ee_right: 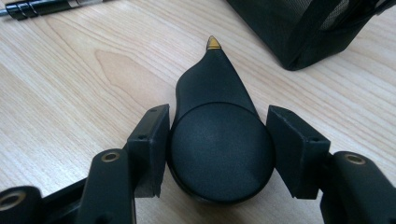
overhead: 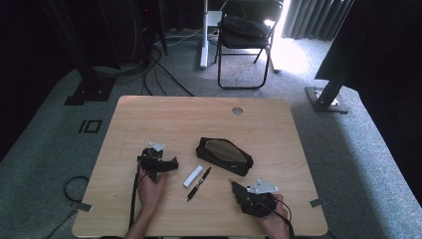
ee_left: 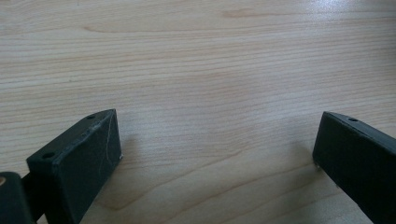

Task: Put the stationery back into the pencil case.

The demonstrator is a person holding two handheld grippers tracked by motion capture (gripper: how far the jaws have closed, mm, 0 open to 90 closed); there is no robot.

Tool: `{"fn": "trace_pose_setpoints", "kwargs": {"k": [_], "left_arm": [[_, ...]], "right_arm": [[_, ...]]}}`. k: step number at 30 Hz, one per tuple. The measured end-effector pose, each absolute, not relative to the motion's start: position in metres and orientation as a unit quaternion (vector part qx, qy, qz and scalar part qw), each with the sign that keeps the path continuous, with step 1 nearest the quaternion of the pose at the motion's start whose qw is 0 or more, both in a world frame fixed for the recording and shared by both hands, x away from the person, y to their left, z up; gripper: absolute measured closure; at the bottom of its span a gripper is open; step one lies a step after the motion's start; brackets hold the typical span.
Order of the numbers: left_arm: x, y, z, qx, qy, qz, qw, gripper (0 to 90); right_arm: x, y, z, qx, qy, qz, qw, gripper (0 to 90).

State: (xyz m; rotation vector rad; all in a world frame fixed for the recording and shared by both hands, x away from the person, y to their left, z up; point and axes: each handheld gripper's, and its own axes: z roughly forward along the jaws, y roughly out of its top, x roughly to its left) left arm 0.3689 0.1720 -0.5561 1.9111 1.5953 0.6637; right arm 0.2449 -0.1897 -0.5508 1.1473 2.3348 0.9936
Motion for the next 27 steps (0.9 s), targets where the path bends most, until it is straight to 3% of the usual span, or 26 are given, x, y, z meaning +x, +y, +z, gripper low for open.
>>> {"fn": "trace_pose_setpoints", "kwargs": {"k": [27], "left_arm": [[0.369, 0.172, -0.556, 0.712, 0.595, 0.247, 0.279, 1.3]], "right_arm": [[0.238, -0.186, -0.528, 0.383, 0.82, 0.378, 0.194, 41.7]]}}
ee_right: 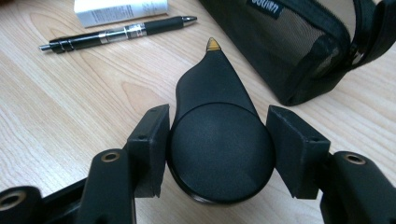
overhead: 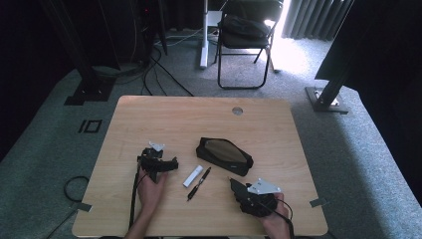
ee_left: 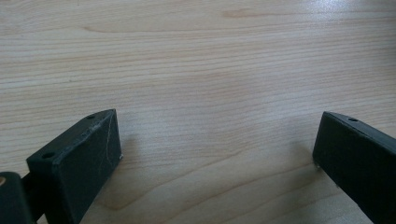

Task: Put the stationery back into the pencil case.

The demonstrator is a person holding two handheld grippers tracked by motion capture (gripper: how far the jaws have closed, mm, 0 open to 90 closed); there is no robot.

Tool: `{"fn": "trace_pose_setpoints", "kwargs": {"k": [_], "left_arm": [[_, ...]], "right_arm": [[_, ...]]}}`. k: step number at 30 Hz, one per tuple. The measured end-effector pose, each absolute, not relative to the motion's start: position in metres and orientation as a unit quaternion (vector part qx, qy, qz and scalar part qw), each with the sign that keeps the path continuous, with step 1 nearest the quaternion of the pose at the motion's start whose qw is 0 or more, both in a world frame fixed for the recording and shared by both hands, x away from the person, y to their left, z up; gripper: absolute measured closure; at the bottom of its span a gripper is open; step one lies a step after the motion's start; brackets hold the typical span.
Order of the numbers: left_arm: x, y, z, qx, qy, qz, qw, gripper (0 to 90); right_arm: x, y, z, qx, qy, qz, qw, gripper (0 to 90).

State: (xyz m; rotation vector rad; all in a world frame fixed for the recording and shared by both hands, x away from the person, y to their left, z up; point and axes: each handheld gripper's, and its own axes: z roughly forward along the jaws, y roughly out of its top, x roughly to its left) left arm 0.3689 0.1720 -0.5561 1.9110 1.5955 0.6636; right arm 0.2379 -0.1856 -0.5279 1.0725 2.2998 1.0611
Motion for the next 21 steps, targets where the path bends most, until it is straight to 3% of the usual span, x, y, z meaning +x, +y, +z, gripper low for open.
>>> {"fn": "trace_pose_setpoints", "kwargs": {"k": [21], "left_arm": [[0.369, 0.172, -0.556, 0.712, 0.595, 0.247, 0.279, 1.3]], "right_arm": [[0.237, -0.186, -0.503, 0.359, 0.819, 0.392, 0.215, 41.7]]}}
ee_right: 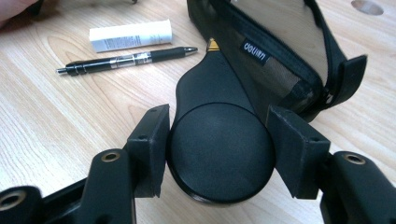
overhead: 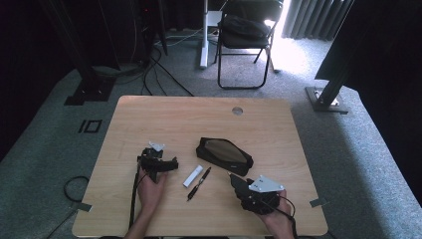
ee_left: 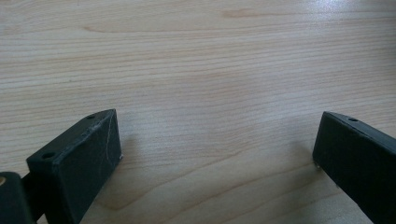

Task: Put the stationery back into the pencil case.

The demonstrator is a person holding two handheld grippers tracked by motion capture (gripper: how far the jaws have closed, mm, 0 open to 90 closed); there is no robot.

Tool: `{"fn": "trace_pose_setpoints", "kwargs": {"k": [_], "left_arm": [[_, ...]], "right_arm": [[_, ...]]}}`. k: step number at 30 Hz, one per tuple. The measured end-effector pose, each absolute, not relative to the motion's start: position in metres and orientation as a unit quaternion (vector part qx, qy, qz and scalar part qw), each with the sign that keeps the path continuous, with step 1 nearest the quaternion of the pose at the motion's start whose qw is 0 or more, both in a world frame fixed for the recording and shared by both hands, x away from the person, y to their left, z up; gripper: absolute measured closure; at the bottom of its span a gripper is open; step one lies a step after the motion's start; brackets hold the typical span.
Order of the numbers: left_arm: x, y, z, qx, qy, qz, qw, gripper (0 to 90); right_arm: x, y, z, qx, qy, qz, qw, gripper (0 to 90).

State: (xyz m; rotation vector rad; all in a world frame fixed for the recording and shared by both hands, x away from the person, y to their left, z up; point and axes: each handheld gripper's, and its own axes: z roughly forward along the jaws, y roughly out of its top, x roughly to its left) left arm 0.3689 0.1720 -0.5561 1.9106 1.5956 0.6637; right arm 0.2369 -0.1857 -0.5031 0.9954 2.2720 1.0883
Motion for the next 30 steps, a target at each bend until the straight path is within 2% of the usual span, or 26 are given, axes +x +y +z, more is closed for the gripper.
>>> {"fn": "trace_pose_setpoints", "kwargs": {"k": [30], "left_arm": [[0.369, 0.172, -0.556, 0.712, 0.595, 0.247, 0.279, 1.3]], "right_arm": [[0.245, -0.185, -0.478, 0.341, 0.814, 0.403, 0.241, 41.7]]}}
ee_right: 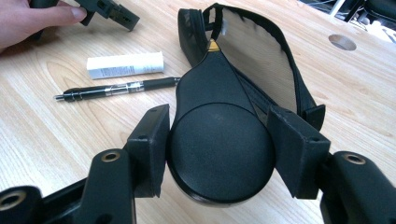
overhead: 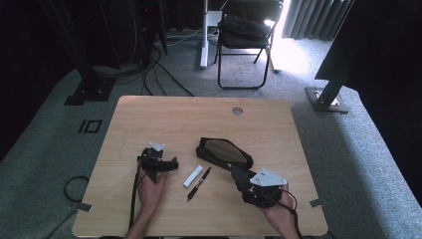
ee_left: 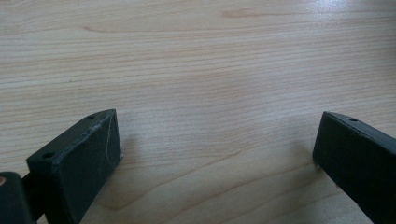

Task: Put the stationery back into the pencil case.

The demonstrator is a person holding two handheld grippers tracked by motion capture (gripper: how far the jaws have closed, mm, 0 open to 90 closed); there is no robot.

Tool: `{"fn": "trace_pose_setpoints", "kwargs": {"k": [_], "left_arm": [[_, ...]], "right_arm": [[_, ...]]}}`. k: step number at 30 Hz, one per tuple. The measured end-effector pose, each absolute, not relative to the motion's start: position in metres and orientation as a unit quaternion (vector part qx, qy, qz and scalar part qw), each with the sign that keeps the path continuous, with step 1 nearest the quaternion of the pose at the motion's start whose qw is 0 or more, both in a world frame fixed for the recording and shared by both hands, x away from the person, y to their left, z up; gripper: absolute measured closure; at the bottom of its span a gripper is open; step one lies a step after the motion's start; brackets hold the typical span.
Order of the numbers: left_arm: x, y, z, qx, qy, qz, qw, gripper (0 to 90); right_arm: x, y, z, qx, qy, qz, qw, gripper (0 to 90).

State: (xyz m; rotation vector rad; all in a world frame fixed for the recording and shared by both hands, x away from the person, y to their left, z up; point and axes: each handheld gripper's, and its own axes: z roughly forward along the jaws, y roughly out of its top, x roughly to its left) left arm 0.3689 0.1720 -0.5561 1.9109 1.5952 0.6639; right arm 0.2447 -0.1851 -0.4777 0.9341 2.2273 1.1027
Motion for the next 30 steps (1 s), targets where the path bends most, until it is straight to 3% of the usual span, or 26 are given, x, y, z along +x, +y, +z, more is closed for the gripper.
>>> {"fn": "trace_pose_setpoints", "kwargs": {"k": [30], "left_arm": [[0.369, 0.172, -0.556, 0.712, 0.595, 0.248, 0.279, 1.3]], "right_arm": [[0.267, -0.18, -0.464, 0.337, 0.806, 0.416, 0.254, 41.7]]}}
